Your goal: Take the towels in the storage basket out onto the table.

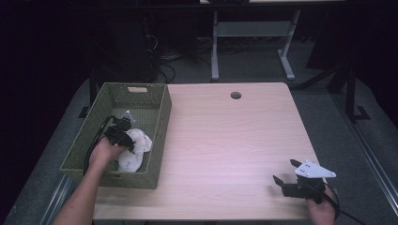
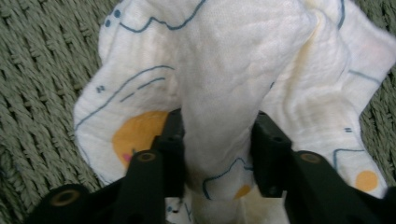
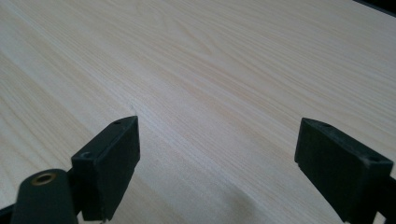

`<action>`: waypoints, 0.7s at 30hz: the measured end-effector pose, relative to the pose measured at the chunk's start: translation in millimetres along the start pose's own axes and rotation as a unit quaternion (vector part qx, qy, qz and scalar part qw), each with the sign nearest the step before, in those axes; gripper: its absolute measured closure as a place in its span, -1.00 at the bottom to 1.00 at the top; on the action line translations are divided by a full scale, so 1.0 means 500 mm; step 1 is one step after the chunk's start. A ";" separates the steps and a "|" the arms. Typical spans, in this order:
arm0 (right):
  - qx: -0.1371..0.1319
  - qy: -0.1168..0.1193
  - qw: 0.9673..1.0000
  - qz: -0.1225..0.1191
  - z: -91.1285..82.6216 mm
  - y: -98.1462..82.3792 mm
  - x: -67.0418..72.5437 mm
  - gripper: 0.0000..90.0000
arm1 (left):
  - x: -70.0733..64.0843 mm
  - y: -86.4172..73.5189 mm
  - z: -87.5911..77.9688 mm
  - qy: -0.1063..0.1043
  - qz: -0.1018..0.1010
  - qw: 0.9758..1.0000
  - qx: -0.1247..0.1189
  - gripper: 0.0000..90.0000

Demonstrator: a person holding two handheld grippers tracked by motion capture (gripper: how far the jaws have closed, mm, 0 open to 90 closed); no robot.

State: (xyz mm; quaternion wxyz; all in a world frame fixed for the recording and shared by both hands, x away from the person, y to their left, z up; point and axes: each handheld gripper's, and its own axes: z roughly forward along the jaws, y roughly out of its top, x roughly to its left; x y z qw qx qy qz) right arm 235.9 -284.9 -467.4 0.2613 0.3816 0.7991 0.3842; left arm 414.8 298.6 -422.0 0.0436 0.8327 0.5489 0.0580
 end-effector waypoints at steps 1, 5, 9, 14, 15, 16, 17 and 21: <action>0.000 0.000 1.000 0.000 0.000 0.000 0.001 -0.70 | 0.002 0.000 -0.001 0.001 0.004 1.000 0.002 0.45; 0.001 0.001 1.000 -0.002 0.002 0.000 0.002 -0.70 | 0.005 -0.003 -0.001 -0.001 0.004 1.000 -0.002 0.53; 0.002 0.000 1.000 0.000 0.003 -0.001 0.002 -0.70 | 0.010 -0.006 -0.005 -0.006 0.009 1.000 -0.006 0.60; 0.003 -0.002 1.000 0.001 0.005 -0.001 0.002 -0.70 | 0.022 -0.011 -0.016 -0.022 -0.001 1.000 -0.016 0.61; 0.003 -0.002 1.000 0.001 0.005 -0.001 0.003 -0.70 | 0.024 -0.012 -0.020 -0.026 -0.004 0.999 -0.021 0.61; 0.003 -0.002 1.000 0.000 0.005 -0.001 0.003 -0.70 | 0.028 -0.014 -0.026 -0.034 -0.006 0.999 -0.028 0.61; 0.003 -0.002 1.000 -0.001 0.005 -0.001 0.003 -0.70 | 0.031 -0.015 -0.031 -0.038 -0.009 0.999 -0.032 0.61; 0.003 -0.002 1.000 0.000 0.005 -0.001 0.003 -0.70 | 0.044 -0.023 -0.056 -0.064 -0.025 0.996 -0.065 0.61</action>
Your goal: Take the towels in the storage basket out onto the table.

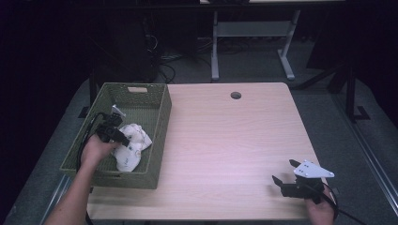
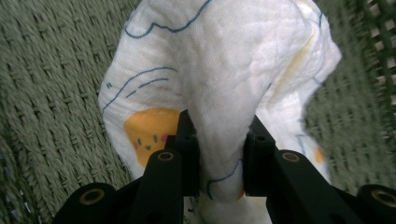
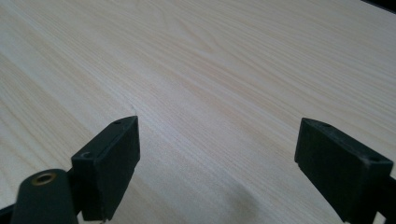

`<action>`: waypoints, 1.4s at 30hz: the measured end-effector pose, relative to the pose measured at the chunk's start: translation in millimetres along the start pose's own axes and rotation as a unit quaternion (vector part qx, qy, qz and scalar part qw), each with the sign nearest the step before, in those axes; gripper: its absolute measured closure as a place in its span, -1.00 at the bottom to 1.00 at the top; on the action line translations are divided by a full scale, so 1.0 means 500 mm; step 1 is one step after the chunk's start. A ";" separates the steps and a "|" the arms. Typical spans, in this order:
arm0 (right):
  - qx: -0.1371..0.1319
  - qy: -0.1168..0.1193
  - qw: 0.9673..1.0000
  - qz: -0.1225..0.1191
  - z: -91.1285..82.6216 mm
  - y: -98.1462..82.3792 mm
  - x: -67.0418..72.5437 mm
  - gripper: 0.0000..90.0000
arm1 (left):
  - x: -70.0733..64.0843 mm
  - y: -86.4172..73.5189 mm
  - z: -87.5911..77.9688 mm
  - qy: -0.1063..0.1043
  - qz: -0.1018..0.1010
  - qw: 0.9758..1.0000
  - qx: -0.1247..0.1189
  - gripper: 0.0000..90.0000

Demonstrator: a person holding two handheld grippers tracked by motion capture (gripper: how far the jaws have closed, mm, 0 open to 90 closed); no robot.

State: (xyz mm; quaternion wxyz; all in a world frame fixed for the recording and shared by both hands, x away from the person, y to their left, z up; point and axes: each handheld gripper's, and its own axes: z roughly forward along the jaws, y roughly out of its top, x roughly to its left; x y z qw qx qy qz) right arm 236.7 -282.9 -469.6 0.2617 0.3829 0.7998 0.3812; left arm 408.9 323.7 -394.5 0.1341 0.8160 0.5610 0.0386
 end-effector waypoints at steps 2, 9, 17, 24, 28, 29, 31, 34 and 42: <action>-0.001 0.000 1.000 0.000 0.001 -0.001 0.000 -0.70 | 0.005 -0.002 -0.009 -0.015 -0.010 1.000 -0.015 0.61; -0.002 -0.002 1.000 0.004 0.001 -0.003 -0.006 -0.70 | 0.012 -0.004 -0.029 -0.045 -0.021 0.998 -0.031 0.61; -0.004 -0.005 1.000 0.006 -0.002 -0.003 -0.007 -0.70 | 0.009 -0.007 -0.045 -0.063 -0.022 0.997 -0.049 0.61; -0.005 -0.007 1.000 0.006 -0.003 -0.003 -0.008 -0.70 | 0.014 -0.009 -0.070 -0.091 -0.032 0.992 -0.075 0.61; -0.004 -0.007 1.000 0.007 -0.002 -0.003 -0.008 -0.70 | 0.017 -0.011 -0.078 -0.100 -0.036 0.991 -0.082 0.61; -0.004 -0.007 1.000 0.006 -0.003 -0.002 -0.007 -0.70 | 0.017 -0.012 -0.079 -0.103 -0.039 0.990 -0.086 0.61; -0.004 -0.007 1.000 0.005 -0.003 -0.002 -0.007 -0.70 | 0.019 -0.012 -0.081 -0.107 -0.041 0.990 -0.087 0.61; -0.003 -0.005 1.000 0.007 -0.002 -0.002 -0.006 -0.70 | 0.023 -0.014 -0.087 -0.110 -0.043 0.989 -0.091 0.61; -0.002 -0.006 1.000 0.002 0.000 -0.001 -0.004 -0.70 | 0.043 -0.025 -0.108 -0.140 -0.060 0.982 -0.115 0.61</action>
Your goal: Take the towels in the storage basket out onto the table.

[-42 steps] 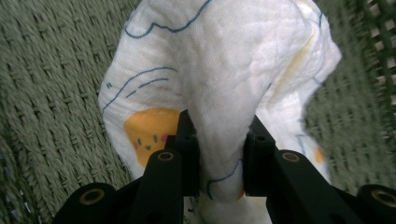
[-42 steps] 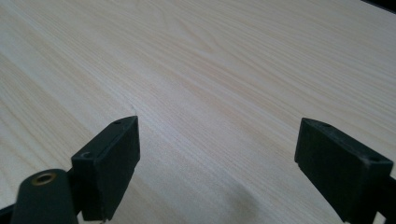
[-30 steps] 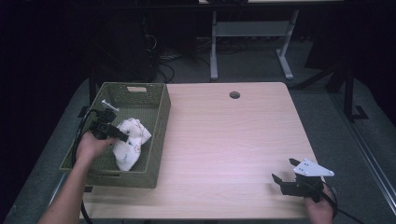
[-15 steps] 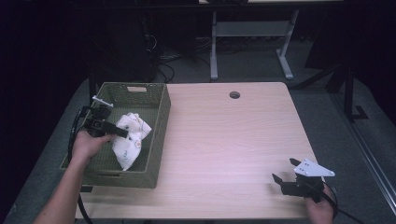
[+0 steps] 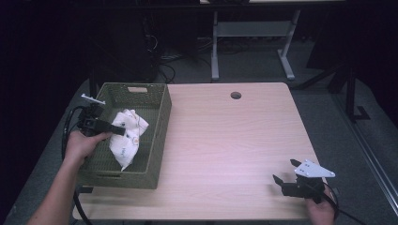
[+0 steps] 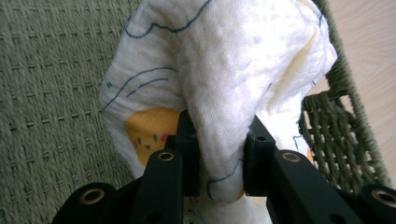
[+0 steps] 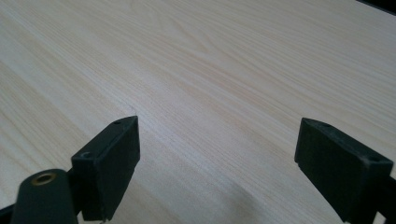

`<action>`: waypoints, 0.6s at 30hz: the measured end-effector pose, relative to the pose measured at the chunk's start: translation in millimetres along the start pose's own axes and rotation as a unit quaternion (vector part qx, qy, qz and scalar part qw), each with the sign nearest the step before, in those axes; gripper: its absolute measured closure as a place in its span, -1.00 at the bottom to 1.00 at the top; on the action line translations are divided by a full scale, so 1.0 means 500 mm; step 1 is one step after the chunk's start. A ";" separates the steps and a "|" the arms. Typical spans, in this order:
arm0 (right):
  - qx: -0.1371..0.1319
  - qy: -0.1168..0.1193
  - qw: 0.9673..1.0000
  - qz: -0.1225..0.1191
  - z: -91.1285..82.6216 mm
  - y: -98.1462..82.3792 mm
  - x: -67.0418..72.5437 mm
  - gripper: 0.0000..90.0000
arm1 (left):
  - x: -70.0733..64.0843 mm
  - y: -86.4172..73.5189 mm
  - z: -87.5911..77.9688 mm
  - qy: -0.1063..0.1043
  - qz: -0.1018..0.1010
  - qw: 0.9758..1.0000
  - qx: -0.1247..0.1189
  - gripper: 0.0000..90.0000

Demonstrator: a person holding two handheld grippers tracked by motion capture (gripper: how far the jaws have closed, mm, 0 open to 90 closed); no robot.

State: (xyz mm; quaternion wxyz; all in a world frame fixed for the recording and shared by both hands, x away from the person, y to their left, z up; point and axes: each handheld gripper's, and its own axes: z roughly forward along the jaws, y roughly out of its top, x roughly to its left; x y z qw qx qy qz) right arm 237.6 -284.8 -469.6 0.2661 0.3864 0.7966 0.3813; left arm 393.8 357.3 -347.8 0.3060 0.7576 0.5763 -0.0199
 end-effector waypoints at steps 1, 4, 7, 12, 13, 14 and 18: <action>0.000 0.000 1.000 0.000 0.000 0.000 0.000 -0.70 | 0.003 0.000 -0.004 -0.006 -0.003 1.000 -0.002 0.61; -0.001 -0.002 1.000 0.000 -0.001 0.000 0.000 -0.70 | 0.008 -0.001 -0.017 -0.027 -0.009 1.000 -0.012 0.61; -0.001 -0.001 1.000 -0.001 0.000 0.001 0.000 -0.70 | 0.009 -0.003 -0.026 -0.032 -0.008 0.999 -0.015 0.61; 0.001 -0.001 1.000 0.000 0.000 0.001 0.001 -0.70 | 0.004 -0.004 -0.038 -0.035 -0.004 0.999 -0.024 0.60; 0.001 -0.001 1.000 0.001 0.000 0.001 0.001 -0.70 | 0.004 -0.004 -0.039 -0.035 -0.002 0.999 -0.024 0.60; 0.001 -0.001 1.000 0.001 0.000 0.001 0.001 -0.70 | 0.002 -0.004 -0.041 -0.036 -0.002 0.999 -0.025 0.60; 0.001 -0.002 1.000 0.001 0.000 0.001 0.002 -0.70 | -0.002 -0.002 -0.053 -0.050 -0.005 0.998 -0.035 0.60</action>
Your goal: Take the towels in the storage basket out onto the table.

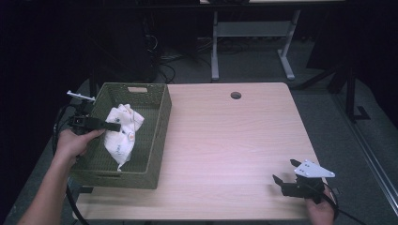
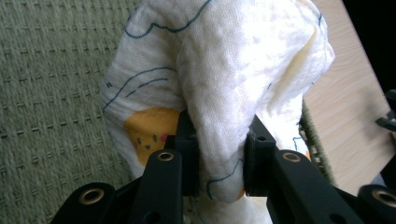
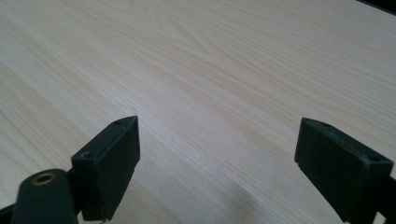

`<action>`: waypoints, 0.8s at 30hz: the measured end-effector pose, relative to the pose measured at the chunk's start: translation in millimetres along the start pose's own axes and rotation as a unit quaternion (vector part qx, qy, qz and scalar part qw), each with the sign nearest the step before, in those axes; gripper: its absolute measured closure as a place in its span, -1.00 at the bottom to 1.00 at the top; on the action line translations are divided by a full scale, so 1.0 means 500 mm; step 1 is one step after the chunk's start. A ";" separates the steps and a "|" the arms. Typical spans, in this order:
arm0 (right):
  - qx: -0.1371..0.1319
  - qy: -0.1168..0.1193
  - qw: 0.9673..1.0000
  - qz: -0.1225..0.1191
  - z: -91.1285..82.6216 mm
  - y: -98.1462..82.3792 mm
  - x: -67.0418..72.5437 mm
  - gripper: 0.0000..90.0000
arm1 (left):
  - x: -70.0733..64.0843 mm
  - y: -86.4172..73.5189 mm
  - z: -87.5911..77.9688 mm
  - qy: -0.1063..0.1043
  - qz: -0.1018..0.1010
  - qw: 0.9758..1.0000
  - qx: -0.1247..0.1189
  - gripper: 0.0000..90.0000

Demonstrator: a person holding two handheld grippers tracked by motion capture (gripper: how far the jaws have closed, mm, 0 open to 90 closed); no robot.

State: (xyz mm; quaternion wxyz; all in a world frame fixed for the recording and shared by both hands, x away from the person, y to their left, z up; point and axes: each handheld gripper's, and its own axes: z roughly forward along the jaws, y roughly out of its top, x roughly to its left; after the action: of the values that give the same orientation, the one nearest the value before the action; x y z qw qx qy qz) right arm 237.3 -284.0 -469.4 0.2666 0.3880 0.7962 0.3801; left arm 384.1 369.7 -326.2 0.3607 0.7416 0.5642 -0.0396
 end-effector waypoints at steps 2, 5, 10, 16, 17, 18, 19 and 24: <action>0.000 -0.001 1.000 0.001 0.000 0.001 0.002 -0.70 | -0.004 0.001 -0.007 -0.008 -0.001 1.000 -0.006 0.60; -0.001 0.001 1.000 -0.003 0.002 0.003 0.004 -0.70 | -0.016 0.002 -0.019 -0.023 0.002 1.000 -0.017 0.60; 0.000 0.001 1.000 -0.002 0.001 0.004 0.005 -0.70 | -0.035 0.005 -0.031 -0.034 0.013 0.999 -0.030 0.60; -0.001 -0.002 1.000 -0.001 -0.001 0.003 0.003 -0.70 | -0.052 0.011 -0.035 -0.055 0.017 0.998 -0.041 0.60; -0.001 -0.002 1.000 -0.001 -0.001 0.003 0.003 -0.70 | -0.056 0.013 -0.036 -0.060 0.019 0.997 -0.040 0.60; -0.001 -0.002 1.000 -0.001 -0.001 0.003 0.003 -0.70 | -0.060 0.015 -0.036 -0.063 0.023 0.997 -0.040 0.60; -0.001 -0.002 1.000 -0.002 -0.001 0.003 0.003 -0.70 | -0.066 0.016 -0.036 -0.064 0.025 0.997 -0.043 0.60; -0.002 -0.002 1.000 -0.002 -0.002 0.004 0.004 -0.70 | -0.087 0.026 -0.027 -0.075 0.032 0.996 -0.041 0.60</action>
State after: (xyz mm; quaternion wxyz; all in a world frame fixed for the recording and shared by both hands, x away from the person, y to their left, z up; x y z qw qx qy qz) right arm 236.4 -281.9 -467.6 0.2696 0.3867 0.7955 0.3807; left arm 375.0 341.2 -289.7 0.4336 0.7387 0.5125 -0.0606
